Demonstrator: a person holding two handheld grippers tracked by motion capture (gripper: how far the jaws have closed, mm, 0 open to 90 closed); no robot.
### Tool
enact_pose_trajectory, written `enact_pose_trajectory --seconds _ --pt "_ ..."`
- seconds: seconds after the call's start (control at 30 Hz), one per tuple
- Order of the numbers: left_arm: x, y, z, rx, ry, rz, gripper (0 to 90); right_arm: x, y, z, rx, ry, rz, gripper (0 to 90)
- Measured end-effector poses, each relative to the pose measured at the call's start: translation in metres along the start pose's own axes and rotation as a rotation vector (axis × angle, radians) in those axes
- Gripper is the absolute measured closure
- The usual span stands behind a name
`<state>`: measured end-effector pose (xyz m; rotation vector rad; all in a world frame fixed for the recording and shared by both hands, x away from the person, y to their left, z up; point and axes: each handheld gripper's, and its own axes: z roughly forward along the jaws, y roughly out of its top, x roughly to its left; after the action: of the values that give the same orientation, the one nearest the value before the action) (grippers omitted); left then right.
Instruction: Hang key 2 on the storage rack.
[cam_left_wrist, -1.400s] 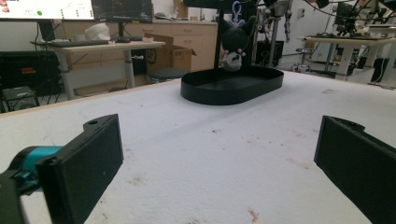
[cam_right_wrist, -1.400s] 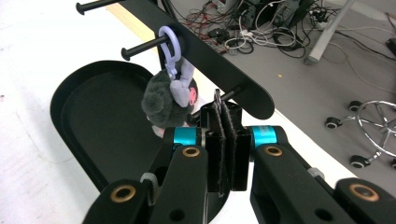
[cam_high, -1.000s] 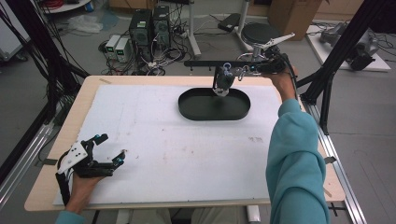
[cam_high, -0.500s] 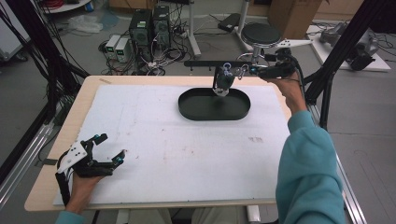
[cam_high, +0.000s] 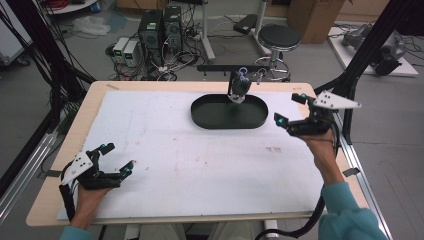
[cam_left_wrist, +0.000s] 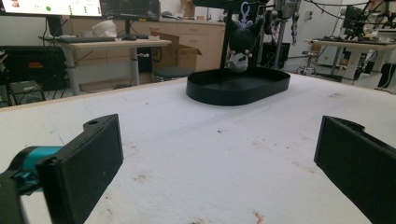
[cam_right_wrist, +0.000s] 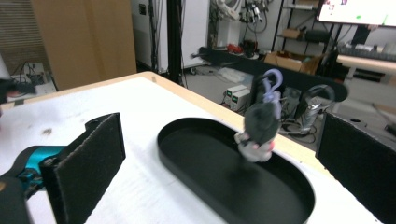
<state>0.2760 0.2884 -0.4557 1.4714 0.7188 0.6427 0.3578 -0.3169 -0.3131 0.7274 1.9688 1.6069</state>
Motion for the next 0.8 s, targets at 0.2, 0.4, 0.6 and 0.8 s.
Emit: enact_pose_trajectory --seconds 0.2,0.4,0.6,0.8 --pt "-0.001 0.0 0.0 0.0 -0.002 0.014 1.7 0.034 -0.044 -0.012 -0.08 -0.012 -0.015 0.6" --pt "-0.002 0.0 -0.001 -0.004 0.0 0.026 1.7 0.05 -0.088 -0.009 -0.04 -0.066 -0.001 0.6" --pt "-0.004 -0.001 -0.003 -0.028 0.011 0.04 1.7 0.052 -0.117 -0.007 -0.056 -0.069 0.044 0.6" --pt "-0.005 -0.001 -0.003 -0.024 0.011 0.047 1.7 0.053 -0.135 -0.01 -0.059 -0.089 0.045 0.6"
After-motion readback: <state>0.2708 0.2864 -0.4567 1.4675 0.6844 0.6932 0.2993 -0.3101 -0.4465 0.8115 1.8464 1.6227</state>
